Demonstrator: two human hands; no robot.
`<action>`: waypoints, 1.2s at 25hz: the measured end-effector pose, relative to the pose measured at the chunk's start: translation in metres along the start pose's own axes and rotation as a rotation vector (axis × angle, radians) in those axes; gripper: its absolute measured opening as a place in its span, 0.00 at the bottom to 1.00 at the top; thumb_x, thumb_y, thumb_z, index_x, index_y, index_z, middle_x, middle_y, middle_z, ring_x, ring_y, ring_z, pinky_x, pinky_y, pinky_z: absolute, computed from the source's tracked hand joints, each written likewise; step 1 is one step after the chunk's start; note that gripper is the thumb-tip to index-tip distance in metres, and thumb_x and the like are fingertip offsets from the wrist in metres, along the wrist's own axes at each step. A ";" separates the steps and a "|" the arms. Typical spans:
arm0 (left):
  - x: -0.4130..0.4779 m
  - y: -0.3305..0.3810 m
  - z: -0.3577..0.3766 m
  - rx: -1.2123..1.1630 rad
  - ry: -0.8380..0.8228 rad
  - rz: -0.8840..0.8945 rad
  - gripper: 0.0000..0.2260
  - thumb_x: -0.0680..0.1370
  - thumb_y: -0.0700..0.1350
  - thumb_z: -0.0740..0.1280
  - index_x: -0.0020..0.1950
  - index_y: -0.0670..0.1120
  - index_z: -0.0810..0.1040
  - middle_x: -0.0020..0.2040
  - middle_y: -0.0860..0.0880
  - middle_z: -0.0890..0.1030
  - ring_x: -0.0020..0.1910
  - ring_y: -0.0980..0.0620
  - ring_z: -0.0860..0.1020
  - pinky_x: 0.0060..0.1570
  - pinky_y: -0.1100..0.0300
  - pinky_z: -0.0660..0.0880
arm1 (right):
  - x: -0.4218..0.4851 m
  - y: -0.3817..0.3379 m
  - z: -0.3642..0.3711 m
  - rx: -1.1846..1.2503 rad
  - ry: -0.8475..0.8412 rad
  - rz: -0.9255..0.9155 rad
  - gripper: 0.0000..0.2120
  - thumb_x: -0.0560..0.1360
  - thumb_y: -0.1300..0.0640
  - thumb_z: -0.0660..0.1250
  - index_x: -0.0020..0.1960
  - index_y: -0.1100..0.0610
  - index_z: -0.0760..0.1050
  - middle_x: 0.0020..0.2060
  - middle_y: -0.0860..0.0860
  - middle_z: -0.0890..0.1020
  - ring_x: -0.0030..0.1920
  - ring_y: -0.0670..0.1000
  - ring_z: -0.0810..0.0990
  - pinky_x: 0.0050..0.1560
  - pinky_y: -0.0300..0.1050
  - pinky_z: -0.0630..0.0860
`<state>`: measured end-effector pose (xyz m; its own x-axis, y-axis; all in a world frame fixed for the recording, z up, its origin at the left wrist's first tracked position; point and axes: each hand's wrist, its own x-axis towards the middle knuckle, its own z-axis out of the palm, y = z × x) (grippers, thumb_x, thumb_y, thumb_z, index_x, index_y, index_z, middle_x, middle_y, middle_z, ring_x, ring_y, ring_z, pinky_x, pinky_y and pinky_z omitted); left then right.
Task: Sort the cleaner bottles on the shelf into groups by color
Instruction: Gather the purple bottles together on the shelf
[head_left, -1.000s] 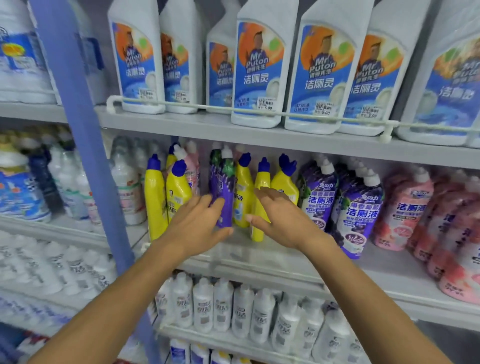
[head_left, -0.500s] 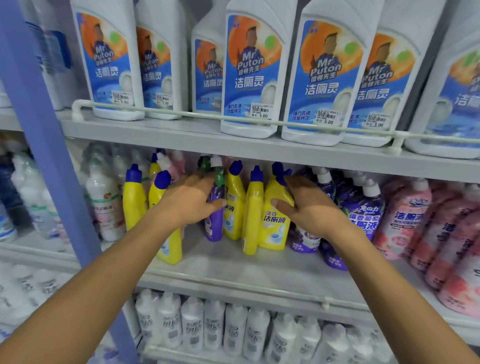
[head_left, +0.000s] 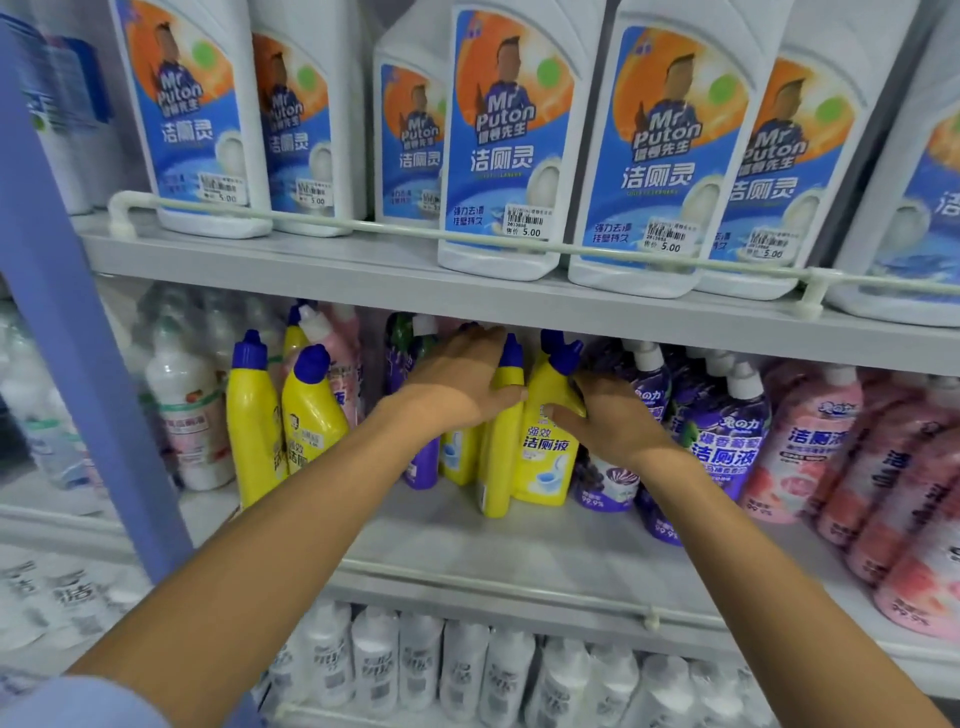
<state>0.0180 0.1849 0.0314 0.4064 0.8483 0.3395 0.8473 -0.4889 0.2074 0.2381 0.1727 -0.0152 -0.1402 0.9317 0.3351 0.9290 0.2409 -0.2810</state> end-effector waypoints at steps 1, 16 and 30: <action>0.007 0.002 0.007 -0.078 -0.022 -0.025 0.33 0.77 0.59 0.69 0.77 0.49 0.63 0.74 0.46 0.70 0.72 0.43 0.69 0.66 0.52 0.71 | 0.002 0.001 0.004 0.009 0.000 0.000 0.21 0.79 0.45 0.68 0.60 0.63 0.75 0.53 0.61 0.81 0.55 0.62 0.77 0.47 0.46 0.66; 0.021 -0.012 0.067 -0.438 0.165 -0.210 0.33 0.65 0.58 0.75 0.68 0.51 0.71 0.59 0.45 0.79 0.55 0.42 0.79 0.53 0.49 0.80 | 0.010 0.001 0.019 -0.008 0.179 0.073 0.19 0.73 0.44 0.73 0.54 0.59 0.77 0.48 0.57 0.83 0.50 0.61 0.80 0.42 0.48 0.71; 0.029 -0.018 0.065 -0.266 0.247 -0.168 0.28 0.72 0.51 0.76 0.68 0.45 0.72 0.56 0.43 0.82 0.52 0.38 0.80 0.50 0.48 0.79 | 0.031 -0.018 0.042 -0.060 0.209 0.184 0.24 0.78 0.44 0.68 0.65 0.61 0.72 0.56 0.59 0.80 0.55 0.63 0.80 0.49 0.53 0.77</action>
<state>0.0365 0.2318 -0.0220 0.1481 0.8621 0.4845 0.7634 -0.4111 0.4982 0.2025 0.2081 -0.0372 0.1004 0.8806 0.4632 0.9519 0.0505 -0.3023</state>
